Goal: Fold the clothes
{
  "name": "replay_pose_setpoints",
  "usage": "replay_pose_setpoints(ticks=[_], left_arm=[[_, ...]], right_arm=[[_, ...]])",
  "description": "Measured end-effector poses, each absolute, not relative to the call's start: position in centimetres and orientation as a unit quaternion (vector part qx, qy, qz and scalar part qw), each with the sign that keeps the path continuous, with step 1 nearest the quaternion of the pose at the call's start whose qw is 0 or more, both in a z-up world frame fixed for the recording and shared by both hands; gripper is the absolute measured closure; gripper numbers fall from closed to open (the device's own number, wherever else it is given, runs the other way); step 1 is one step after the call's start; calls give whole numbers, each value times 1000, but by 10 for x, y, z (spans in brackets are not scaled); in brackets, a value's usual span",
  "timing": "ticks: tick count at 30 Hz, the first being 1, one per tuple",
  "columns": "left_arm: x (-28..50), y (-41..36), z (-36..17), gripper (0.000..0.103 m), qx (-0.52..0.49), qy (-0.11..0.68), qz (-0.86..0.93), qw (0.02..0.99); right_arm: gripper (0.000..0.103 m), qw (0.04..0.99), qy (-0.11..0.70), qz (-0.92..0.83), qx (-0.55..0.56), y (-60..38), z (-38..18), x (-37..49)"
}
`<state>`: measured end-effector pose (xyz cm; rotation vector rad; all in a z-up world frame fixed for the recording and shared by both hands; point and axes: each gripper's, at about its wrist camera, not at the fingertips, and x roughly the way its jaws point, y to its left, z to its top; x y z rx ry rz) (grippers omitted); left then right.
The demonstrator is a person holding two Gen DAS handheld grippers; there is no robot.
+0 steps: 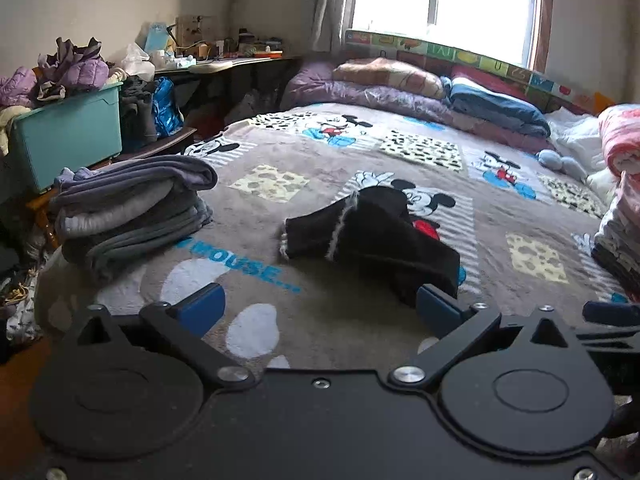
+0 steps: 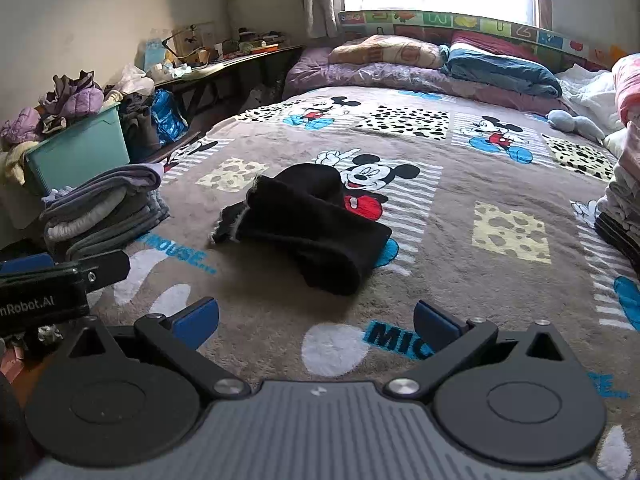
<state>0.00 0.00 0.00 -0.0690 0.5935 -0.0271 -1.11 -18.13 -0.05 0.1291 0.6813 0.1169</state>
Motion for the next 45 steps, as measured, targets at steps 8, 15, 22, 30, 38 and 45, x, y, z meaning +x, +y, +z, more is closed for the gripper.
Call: replay_pose_setpoints(ticks=[8, 15, 22, 30, 38, 45], left_arm=[[-8, -7, -4, 0, -11, 290, -13, 957], [-9, -11, -4, 0, -11, 291, -12, 957], [-14, -12, -6, 0, -9, 289, -12, 957], [-18, -15, -10, 0, -6, 293, -11, 956], [-18, -14, -11, 0, -7, 293, -9, 956], [-17, -14, -14, 0, -10, 295, -8, 955]], right_arm=[[0, 940, 332, 52, 49, -185, 2, -12], [0, 946, 323, 27, 23, -177, 3, -24], [0, 945, 325, 23, 21, -178, 2, -27], [0, 944, 328, 18, 21, -180, -2, -33], [0, 942, 333, 22, 26, -180, -5, -35], [0, 941, 337, 26, 30, -181, -8, -32]])
